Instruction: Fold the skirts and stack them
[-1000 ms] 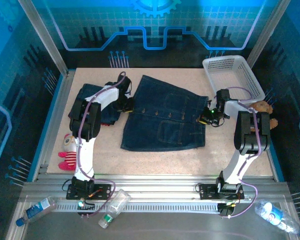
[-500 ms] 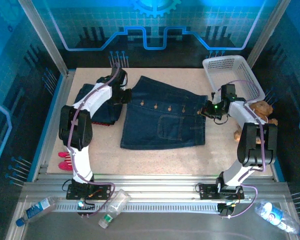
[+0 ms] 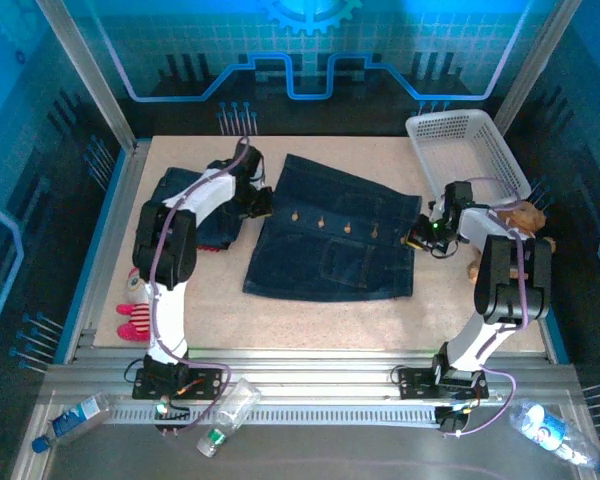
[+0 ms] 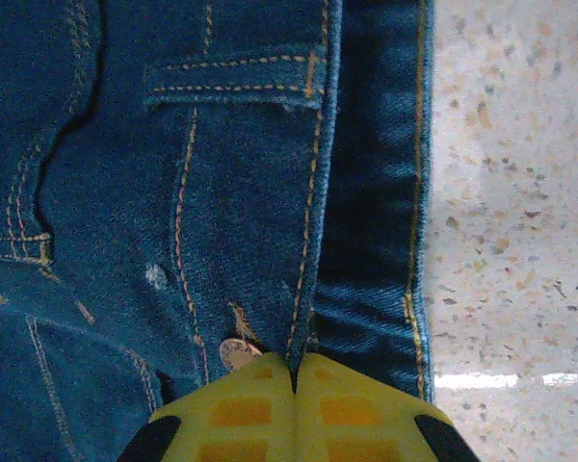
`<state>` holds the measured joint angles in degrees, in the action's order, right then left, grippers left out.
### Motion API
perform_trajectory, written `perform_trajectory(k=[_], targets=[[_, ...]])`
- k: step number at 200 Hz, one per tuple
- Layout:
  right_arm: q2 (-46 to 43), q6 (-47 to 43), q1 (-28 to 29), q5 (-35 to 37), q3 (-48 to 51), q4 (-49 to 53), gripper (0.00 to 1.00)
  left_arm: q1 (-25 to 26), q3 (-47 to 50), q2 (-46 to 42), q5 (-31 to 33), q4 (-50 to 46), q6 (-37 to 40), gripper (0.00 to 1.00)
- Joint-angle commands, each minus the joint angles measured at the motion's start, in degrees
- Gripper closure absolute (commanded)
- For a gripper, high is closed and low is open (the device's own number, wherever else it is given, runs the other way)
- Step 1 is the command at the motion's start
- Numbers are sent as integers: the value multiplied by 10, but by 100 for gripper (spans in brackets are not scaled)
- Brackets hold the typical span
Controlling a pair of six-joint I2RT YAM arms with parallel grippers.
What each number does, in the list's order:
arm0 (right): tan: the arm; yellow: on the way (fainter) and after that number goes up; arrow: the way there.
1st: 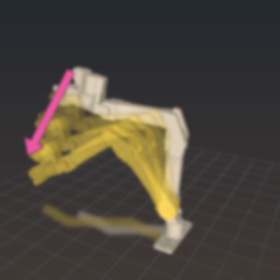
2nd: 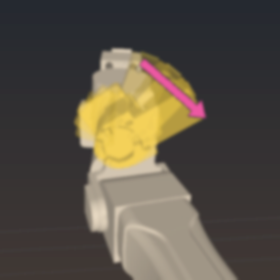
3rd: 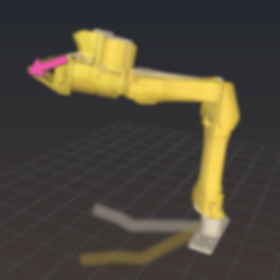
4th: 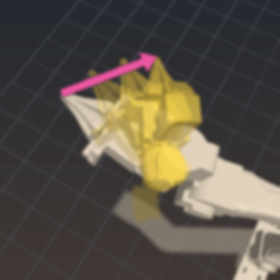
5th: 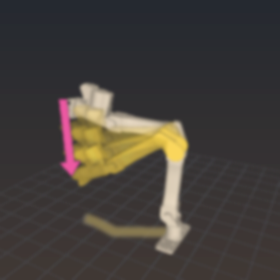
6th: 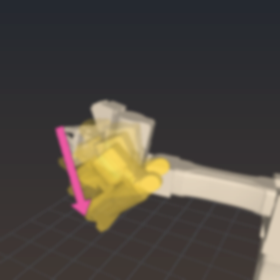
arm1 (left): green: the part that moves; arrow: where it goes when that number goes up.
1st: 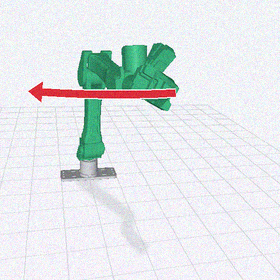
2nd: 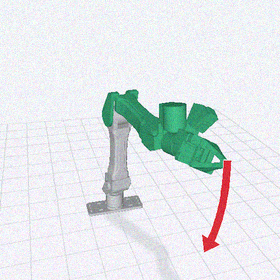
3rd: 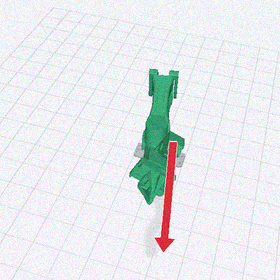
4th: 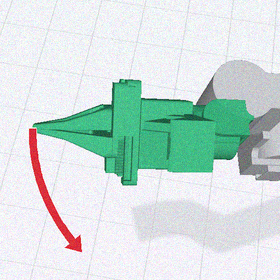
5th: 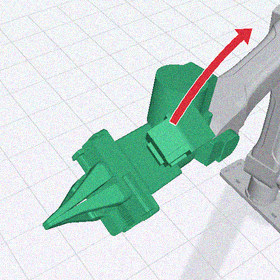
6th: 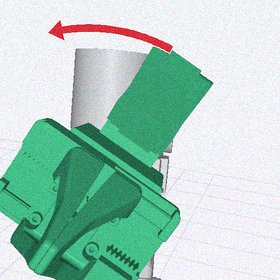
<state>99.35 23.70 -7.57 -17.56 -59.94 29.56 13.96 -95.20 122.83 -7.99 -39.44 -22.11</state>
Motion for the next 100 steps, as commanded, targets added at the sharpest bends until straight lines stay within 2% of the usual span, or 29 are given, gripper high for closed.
perform_trajectory(k=[1, 16, 42, 55, 84, 100], targets=[[22, -4, -10, 29, -11, 26, 100, 2, -16, 27, 13, -17, -7, 98], [28, -9, -9, 41, -19, 42, 100, 2, -13, 25, 25, -17, -5, 92], [8, -6, -8, 56, -15, 45, 100, 2, -12, 18, 33, -20, 3, 86], [2, -4, -7, 61, -16, 51, 96, 2, -16, 13, 43, -27, 3, 81], [-25, -2, 9, 73, -21, 74, 80, 1, 4, -36, 73, -29, -4, 49], [-65, 11, 31, 114, -26, 88, 70, 0, 27, -80, 93, -33, -21, 30]])
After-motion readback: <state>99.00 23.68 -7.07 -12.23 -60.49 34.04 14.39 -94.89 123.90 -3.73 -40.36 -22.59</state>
